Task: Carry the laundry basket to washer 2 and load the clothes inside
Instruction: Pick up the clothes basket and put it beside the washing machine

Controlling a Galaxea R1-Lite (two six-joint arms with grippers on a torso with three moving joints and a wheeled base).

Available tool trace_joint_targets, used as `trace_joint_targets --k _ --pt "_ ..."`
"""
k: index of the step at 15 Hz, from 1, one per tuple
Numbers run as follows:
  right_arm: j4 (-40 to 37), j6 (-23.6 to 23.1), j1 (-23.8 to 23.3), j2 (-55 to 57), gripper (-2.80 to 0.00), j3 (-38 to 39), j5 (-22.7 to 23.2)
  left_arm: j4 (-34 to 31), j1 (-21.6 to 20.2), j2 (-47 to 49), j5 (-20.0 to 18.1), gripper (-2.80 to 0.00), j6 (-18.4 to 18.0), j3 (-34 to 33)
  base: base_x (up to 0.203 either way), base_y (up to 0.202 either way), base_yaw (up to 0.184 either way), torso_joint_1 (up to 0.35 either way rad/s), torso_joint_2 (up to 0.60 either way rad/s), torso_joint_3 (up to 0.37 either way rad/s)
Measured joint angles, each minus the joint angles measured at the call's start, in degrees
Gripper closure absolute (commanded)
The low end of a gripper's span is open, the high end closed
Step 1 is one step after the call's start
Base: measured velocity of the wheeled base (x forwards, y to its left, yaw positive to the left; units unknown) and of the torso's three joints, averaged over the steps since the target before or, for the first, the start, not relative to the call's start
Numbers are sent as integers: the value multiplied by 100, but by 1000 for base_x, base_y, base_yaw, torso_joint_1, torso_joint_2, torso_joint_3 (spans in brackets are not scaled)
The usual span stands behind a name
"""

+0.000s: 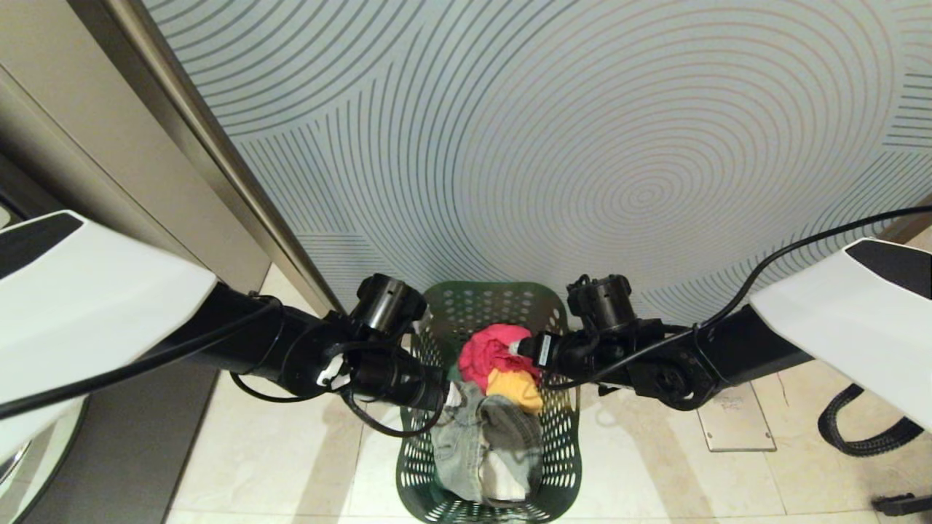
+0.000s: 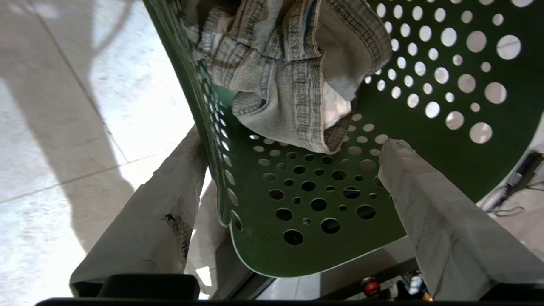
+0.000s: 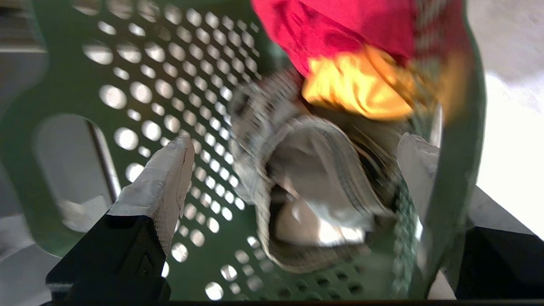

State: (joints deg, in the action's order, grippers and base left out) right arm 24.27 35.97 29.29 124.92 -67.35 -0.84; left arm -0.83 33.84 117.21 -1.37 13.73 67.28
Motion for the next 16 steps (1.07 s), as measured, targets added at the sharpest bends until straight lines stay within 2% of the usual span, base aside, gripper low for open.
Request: trace_joint_targets --k 3,7,11,14,16 --pt "790 -42 9 94 -280 314 95 -1 0 134 -206 -280 260 140 0 0 0 0 0 0" --pt "915 -47 5 146 -280 418 274 -15 0 518 -400 -280 707 642 0 0 0 0 0 0" --pt "1223 -66 5 143 -280 537 545 -24 15 923 -455 -280 925 1116 0 0 0 0 0 0" --pt "1313 -148 5 77 -280 665 757 -305 9 1066 -699 -280 1295 1356 0 0 0 0 0 0" --pt "1343 -186 9 47 -280 727 795 -459 -38 1116 -866 -280 1407 1486 0 0 0 0 0 0"
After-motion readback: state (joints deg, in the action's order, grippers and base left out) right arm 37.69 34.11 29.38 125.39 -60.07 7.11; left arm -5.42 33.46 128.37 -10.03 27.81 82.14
